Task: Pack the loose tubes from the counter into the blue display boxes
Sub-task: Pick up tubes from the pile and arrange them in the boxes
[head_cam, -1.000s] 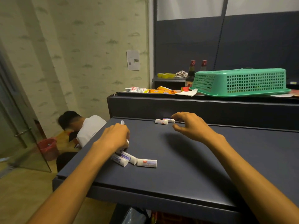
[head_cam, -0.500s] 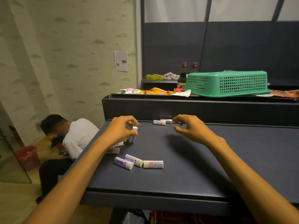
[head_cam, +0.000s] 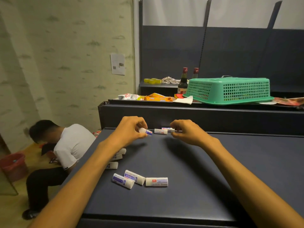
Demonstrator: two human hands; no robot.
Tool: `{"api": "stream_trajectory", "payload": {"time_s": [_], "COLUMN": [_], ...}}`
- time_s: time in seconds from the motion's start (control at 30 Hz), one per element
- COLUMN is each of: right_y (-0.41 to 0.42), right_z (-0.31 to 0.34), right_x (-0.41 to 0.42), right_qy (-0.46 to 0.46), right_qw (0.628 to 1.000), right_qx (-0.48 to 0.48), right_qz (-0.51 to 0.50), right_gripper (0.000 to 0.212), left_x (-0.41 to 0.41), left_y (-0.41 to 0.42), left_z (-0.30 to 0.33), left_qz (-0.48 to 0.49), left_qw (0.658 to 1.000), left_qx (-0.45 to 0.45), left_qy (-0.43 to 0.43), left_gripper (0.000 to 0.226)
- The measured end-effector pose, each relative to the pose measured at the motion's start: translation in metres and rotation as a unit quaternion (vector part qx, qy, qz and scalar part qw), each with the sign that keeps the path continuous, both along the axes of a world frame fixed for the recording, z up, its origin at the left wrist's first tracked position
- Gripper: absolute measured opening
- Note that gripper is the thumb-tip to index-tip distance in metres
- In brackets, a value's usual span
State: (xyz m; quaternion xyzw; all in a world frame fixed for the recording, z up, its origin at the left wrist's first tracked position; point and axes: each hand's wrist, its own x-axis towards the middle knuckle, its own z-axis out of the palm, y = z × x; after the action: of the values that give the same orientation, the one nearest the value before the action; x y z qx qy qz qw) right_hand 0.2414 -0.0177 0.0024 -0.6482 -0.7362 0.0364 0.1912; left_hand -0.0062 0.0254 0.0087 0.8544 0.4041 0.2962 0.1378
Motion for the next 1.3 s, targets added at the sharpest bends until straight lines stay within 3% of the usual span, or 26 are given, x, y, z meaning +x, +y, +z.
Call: {"api": "stream_trajectory", "payload": {"time_s": [0.17,0.47,0.63,0.93,1.17,1.3], "right_y": [0.029,0.056,0.055,0.037,0.025,0.014], "right_z": [-0.003,-0.013,-0.015,-0.016,-0.015,-0.013], "right_x": [-0.008,-0.017,-0.016,0.000,0.008,0.006], "right_qy": [-0.045,-0.096,-0.097,-0.040,0.007,0.075], "right_qw": [0.999,0.993,0.992,0.997,0.998,0.996], "right_qx": [-0.019,-0.042,-0.043,-0.037,-0.019,-0.009], "right_qz": [0.023,0.056,0.067,0.053,0.060,0.051], "right_gripper": [0.036,0.040,0.029,0.030,0.038,0.028], "left_x": [0.005,0.004,0.003,0.004,0.009,0.011], "left_y": [0.013,0.026,0.025,0.022,0.016,0.012], "left_z": [0.001,-0.004,-0.004,-0.007,-0.007,-0.009], "left_qz": [-0.019,-0.021,-0.027,-0.029,-0.042,-0.050], "left_qw": [0.997,0.996,0.995,0.996,0.995,0.995], "left_qx": [0.057,0.066,0.062,0.051,0.059,0.062], "left_qy": [0.043,0.064,0.079,0.073,0.067,0.058], "left_gripper": [0.025,0.026,0.027,0.040,0.033,0.033]}}
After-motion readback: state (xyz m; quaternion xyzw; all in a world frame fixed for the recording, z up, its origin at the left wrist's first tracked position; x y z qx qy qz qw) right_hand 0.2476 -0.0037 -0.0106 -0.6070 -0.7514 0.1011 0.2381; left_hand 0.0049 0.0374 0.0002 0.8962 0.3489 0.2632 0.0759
